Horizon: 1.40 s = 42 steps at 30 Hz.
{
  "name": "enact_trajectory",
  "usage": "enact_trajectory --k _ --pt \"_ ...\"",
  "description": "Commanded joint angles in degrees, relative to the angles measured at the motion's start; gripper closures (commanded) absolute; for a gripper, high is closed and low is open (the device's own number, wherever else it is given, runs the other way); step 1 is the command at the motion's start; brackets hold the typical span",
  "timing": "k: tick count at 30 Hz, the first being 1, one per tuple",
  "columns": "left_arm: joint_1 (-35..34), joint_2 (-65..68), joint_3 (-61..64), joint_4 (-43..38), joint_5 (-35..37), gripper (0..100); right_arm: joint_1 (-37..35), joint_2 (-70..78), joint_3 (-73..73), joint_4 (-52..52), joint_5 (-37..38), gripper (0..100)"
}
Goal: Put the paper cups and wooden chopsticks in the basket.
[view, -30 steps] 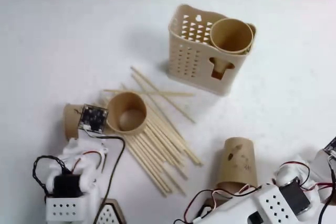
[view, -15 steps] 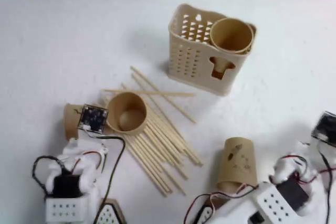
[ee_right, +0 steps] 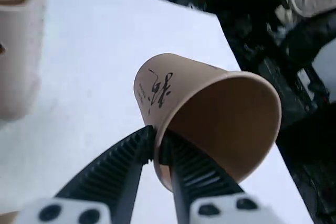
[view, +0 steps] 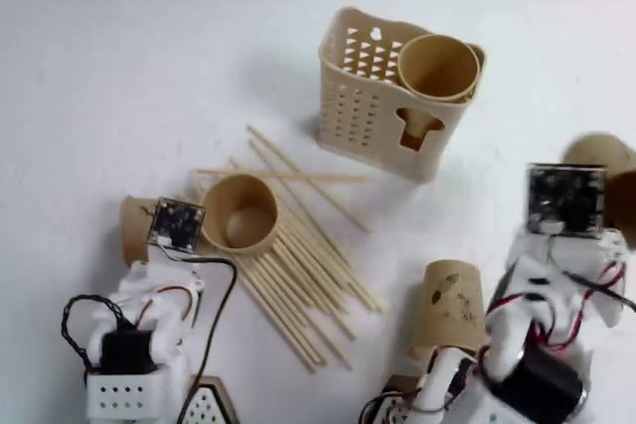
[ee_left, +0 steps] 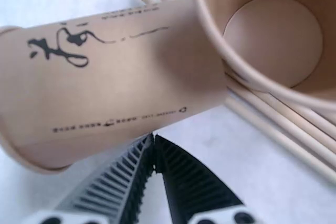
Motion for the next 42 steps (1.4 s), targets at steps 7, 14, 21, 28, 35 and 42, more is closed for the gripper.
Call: enact_trajectory --k 7,14,21,28,35,42 --pt "0.5 0.0 -0.3 0.3 0.3 98 -13.3 13.6 -21.5 2.9 0.5 98.1" --pt "0.5 0.0 -0.3 0.3 0.3 98 -21.0 29.8 -35.4 3.0 0.5 98.1" --pt "0.5 0.0 -0.3 0.3 0.3 98 -26.4 42.3 -44.7 5.9 1.1 98.1" --pt "0.5 0.0 -0.3 0.3 0.3 98 -29.9 50.9 -51.8 5.6 1.0 98.1" --pt "0.5 0.0 -0.3 0.3 0.3 98 -32.0 56.4 -57.5 5.5 0.6 98.1" --pt "0.5 0.0 -0.3 0.3 0.3 98 -33.6 61.8 -58.9 4.6 0.9 98.1"
